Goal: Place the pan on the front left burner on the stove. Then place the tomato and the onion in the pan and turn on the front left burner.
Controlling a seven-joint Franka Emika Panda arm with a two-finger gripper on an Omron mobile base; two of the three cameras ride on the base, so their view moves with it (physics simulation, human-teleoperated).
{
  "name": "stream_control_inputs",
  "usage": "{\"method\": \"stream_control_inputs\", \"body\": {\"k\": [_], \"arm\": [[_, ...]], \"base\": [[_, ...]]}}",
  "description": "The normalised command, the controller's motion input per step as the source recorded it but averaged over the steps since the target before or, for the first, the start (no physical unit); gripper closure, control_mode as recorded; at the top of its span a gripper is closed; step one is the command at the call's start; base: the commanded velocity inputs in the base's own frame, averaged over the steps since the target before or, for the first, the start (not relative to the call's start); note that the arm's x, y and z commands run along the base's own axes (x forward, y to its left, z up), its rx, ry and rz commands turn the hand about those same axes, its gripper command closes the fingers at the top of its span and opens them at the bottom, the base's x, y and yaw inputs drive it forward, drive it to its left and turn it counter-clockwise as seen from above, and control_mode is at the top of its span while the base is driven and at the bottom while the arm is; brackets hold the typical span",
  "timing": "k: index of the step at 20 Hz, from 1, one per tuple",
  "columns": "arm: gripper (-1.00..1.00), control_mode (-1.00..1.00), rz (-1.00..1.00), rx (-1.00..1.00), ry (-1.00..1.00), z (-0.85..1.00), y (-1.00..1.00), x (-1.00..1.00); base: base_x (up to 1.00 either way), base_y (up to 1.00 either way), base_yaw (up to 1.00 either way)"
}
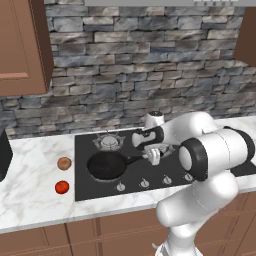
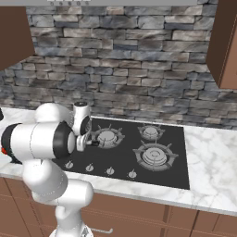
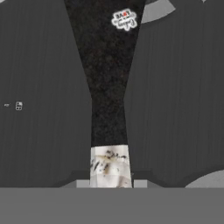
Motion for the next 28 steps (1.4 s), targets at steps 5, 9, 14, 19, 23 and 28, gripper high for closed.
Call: {"method": "stream_control_inputs", "body": {"k": [5, 9, 14, 19, 23, 28], "arm": [[1.0, -1.0, 0.0, 0.0, 0.0, -0.27, 0.0, 0.2], [1.0, -1.0, 0.0, 0.0, 0.0, -0.11, 0.0, 0.28], [1.0, -1.0, 0.0, 0.0, 0.0, -0.14, 0.0, 0.26], [1.0, -1.0, 0.0, 0.0, 0.0, -0.18, 0.0, 0.25], [1.0, -1.0, 0.0, 0.0, 0.0, -0.18, 0.0, 0.09], [-1.0, -1.0, 0.0, 0.0, 0.0, -0.08, 0.0, 0.0]], "base": [[0.0, 0.0, 0.0], [0.0, 0.0, 0.0], [0.0, 0.0, 0.0], [0.0, 0.0, 0.0], [0.0, 0.0, 0.0], [0.0, 0.0, 0.0]]}}
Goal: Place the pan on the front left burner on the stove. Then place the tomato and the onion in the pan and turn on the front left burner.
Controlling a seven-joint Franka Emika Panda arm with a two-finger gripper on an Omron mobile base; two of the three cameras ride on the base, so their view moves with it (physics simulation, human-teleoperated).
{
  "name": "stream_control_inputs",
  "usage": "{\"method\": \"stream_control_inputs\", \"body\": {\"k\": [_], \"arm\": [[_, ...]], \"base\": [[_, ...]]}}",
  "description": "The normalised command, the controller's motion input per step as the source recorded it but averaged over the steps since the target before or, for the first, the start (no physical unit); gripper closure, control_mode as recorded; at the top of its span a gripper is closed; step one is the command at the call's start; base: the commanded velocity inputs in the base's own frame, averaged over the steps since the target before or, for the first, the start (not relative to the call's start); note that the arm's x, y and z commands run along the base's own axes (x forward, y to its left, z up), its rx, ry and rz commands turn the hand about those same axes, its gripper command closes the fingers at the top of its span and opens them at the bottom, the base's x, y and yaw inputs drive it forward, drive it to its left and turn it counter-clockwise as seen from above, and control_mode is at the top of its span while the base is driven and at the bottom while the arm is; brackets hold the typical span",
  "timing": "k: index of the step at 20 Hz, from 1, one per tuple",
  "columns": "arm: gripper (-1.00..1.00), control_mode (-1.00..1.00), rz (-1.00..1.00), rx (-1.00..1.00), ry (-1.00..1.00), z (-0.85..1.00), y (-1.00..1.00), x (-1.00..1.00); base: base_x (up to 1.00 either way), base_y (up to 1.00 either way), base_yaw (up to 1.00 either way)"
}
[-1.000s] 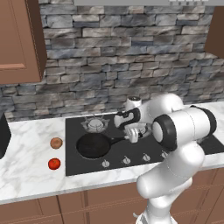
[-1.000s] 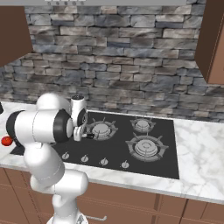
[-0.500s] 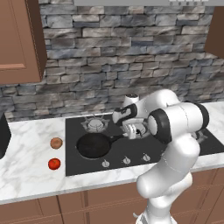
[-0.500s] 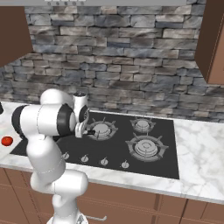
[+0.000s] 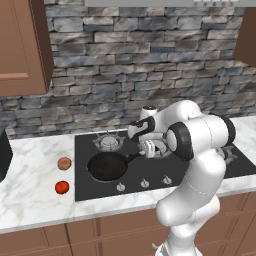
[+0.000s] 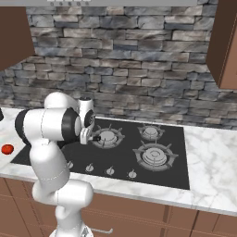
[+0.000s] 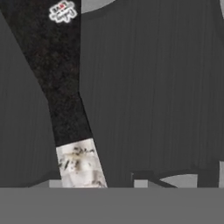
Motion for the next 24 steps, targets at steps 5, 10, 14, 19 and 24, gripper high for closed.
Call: {"method": "stream_control_inputs", "body": {"k": [5, 10, 14, 19, 24], "arm": [[-1.0, -1.0, 0.0, 0.0, -0.07, 0.01, 0.0, -0.17], [-1.0, -1.0, 0.0, 0.02, -0.13, 0.33, 0.0, -0.34], [-1.0, -1.0, 0.03, 0.0, -0.1, 0.41, 0.0, -0.42], [-1.0, -1.0, 0.06, 0.0, -0.09, 0.47, 0.0, -0.41], [-1.0, -1.0, 0.06, 0.0, -0.11, 0.73, 0.0, -0.49]], "base": [[0.0, 0.0, 0.0], [0.0, 0.0, 0.0], [0.0, 0.0, 0.0], [0.0, 0.0, 0.0], [0.0, 0.0, 0.0]]}}
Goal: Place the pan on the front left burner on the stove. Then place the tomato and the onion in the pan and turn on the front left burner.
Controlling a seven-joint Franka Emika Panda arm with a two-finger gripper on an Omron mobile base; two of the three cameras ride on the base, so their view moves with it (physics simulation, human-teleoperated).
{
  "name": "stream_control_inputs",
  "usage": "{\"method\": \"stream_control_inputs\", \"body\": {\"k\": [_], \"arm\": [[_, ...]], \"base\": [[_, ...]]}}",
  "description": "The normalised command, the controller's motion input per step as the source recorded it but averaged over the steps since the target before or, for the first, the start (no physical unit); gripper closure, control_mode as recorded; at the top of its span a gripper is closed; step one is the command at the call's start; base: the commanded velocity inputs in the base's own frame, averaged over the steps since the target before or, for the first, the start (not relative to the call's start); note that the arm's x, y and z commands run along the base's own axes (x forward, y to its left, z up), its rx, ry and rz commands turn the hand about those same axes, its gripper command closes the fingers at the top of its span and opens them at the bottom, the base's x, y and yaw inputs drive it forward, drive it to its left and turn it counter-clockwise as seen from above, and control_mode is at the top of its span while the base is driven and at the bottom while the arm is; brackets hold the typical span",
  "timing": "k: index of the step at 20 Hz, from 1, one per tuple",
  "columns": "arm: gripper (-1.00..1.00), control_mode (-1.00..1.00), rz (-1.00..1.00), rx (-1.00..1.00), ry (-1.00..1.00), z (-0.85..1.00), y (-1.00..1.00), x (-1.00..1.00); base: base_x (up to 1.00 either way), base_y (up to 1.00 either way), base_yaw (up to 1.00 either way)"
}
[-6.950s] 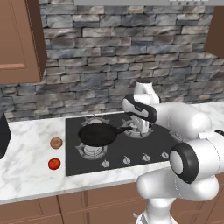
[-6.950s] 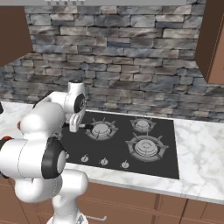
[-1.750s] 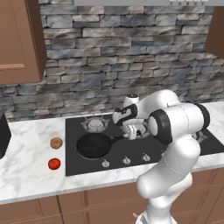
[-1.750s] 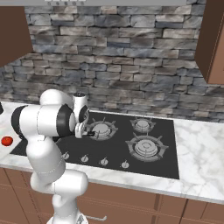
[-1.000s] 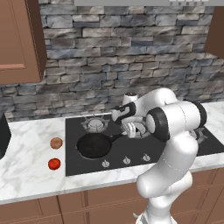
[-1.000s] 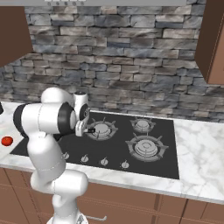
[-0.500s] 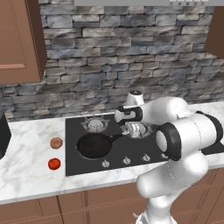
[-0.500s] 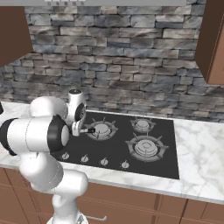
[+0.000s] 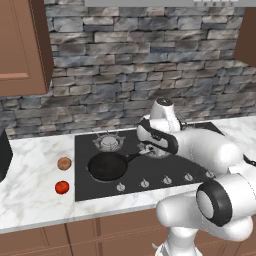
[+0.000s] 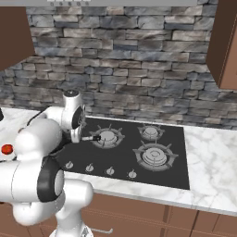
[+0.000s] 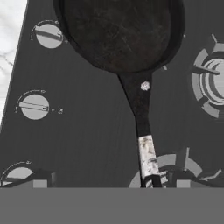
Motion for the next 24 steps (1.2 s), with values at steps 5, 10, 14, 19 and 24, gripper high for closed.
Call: {"method": "stream_control_inputs", "body": {"k": [5, 10, 14, 19, 24], "arm": [[-1.0, -1.0, 0.05, 0.02, -0.03, 0.74, 0.06, -0.52], [-1.0, -1.0, 0.07, 0.09, 0.01, 0.4, 0.2, -0.48], [-1.0, -1.0, 0.11, 0.08, 0.14, 0.24, 0.31, -0.33], [-1.0, -1.0, 0.08, 0.0, 0.35, 0.15, 0.23, -0.18], [-1.0, -1.0, 0.04, 0.0, 0.05, 0.45, 0.03, -0.24]], "base": [[0.0, 0.0, 0.0], [0.0, 0.0, 0.0], [0.0, 0.0, 0.0], [0.0, 0.0, 0.0], [0.0, 0.0, 0.0]]}}
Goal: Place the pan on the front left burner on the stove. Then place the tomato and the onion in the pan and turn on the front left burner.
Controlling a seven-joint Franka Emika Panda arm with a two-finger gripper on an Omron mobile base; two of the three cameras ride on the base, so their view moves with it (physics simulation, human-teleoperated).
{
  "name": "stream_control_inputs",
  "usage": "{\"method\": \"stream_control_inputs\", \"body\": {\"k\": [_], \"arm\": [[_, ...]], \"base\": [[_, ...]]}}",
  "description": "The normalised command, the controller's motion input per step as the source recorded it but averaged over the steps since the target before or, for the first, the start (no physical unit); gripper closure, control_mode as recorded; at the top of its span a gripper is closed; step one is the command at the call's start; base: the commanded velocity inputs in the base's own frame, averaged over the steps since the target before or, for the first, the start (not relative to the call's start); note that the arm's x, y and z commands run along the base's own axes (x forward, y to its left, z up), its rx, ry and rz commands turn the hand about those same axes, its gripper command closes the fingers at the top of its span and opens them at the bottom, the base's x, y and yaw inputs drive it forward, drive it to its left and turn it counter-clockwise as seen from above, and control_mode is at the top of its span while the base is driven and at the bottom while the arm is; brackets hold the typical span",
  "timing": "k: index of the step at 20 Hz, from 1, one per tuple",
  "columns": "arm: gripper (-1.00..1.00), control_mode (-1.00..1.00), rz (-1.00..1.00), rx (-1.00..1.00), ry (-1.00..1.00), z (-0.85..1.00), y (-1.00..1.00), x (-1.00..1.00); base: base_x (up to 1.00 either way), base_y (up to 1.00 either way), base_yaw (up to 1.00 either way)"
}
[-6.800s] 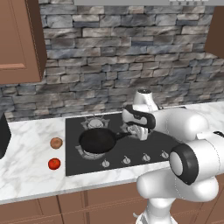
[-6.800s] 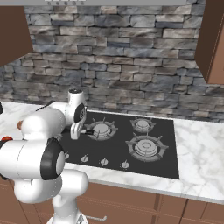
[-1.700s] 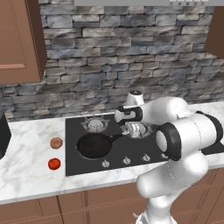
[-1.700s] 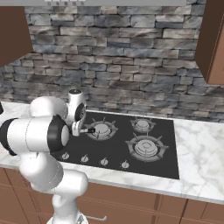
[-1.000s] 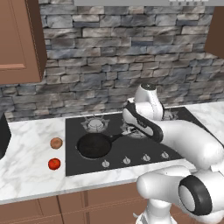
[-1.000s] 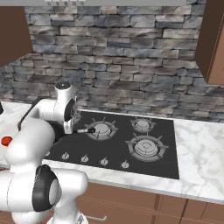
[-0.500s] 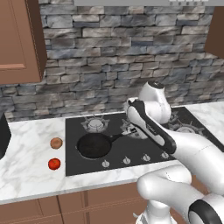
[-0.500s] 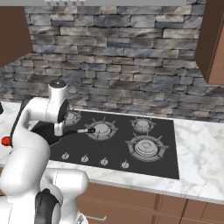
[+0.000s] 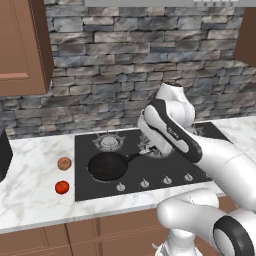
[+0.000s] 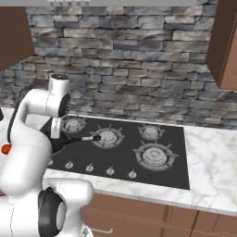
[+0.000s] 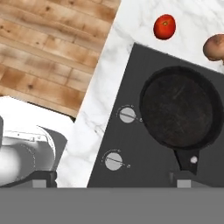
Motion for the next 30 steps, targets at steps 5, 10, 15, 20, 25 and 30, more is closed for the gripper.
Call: {"method": "stream_control_inputs", "body": {"k": [5, 10, 15, 20, 25, 30], "arm": [[-1.0, -1.0, 0.08, 0.0, -0.12, 0.52, 0.0, -0.62], [-1.0, -1.0, 0.14, -0.01, -0.2, 0.14, 0.11, -0.7], [-1.0, -1.0, 0.27, -0.03, -0.18, 0.05, 0.22, -0.56], [-1.0, -1.0, 0.28, -0.06, -0.19, 0.03, 0.17, -0.38], [-1.0, -1.0, 0.25, -0.08, -0.25, 0.04, 0.16, -0.21], [-1.0, -1.0, 0.17, -0.11, -0.16, 0.06, 0.29, 0.0]], "base": [[0.0, 0.0, 0.0], [0.0, 0.0, 0.0], [0.0, 0.0, 0.0], [0.0, 0.0, 0.0], [0.0, 0.0, 0.0], [0.0, 0.0, 0.0]]}}
